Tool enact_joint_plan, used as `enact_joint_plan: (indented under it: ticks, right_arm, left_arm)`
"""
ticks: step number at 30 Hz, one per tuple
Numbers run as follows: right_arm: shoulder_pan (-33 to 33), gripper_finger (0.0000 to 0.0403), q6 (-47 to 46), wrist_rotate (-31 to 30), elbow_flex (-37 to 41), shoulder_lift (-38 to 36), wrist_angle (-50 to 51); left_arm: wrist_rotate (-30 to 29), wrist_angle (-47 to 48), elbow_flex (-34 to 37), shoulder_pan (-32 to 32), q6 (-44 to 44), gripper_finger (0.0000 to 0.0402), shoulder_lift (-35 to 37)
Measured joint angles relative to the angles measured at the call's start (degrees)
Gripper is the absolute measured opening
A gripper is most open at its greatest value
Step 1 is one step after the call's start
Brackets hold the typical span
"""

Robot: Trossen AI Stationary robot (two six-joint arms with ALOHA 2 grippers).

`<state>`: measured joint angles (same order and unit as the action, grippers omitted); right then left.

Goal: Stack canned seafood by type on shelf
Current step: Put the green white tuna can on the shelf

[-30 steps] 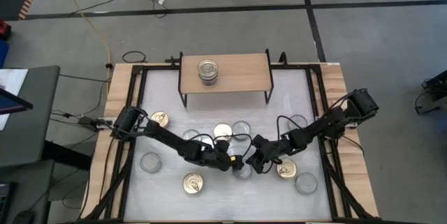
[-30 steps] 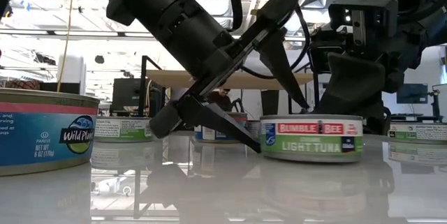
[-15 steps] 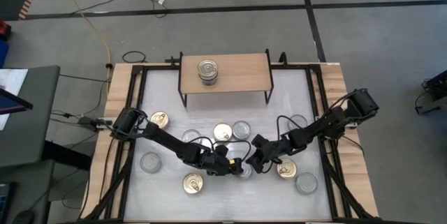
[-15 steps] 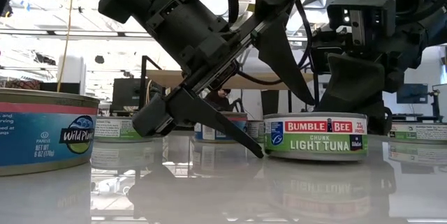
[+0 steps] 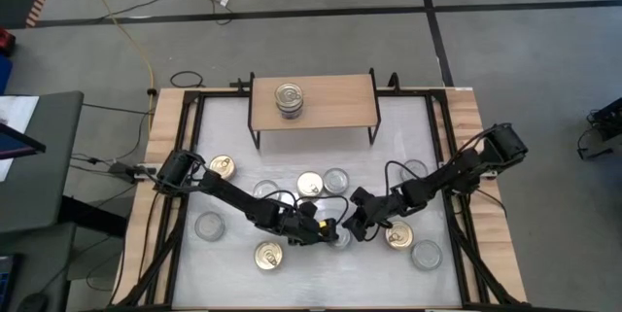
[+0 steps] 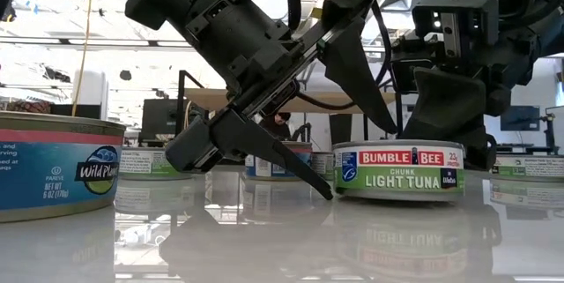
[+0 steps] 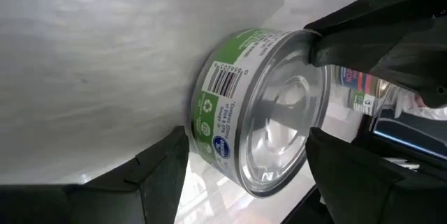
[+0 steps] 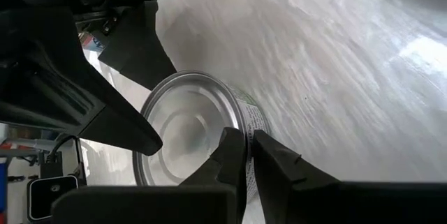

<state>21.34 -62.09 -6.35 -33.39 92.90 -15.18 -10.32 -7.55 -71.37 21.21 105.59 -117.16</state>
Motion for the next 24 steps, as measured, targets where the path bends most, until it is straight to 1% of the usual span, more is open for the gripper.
enact_joint_plan:
  ticks: [8,14,20,24]
  right_arm:
    - [0.0,0.0054,0.0,0.0,0.0,0.0,0.4]
    - [0.0,0.0054,-0.4,0.0,0.0,0.0,1.0]
    - [0.0,0.0053,-0.9,0.0,0.1,0.0,1.1]
    - [0.0,0.0053,-1.1,0.0,0.1,0.0,1.1]
  left_arm:
    - [0.8,-3.5,0.0,0.0,0.1,0.0275,-0.1]
    - [0.6,-3.3,0.0,0.0,0.3,0.0275,-0.1]
    - [0.9,1.1,-0.1,0.2,3.1,0.0275,-0.1]
    - [0.9,-0.8,-0.1,0.6,1.8,0.0275,-0.1]
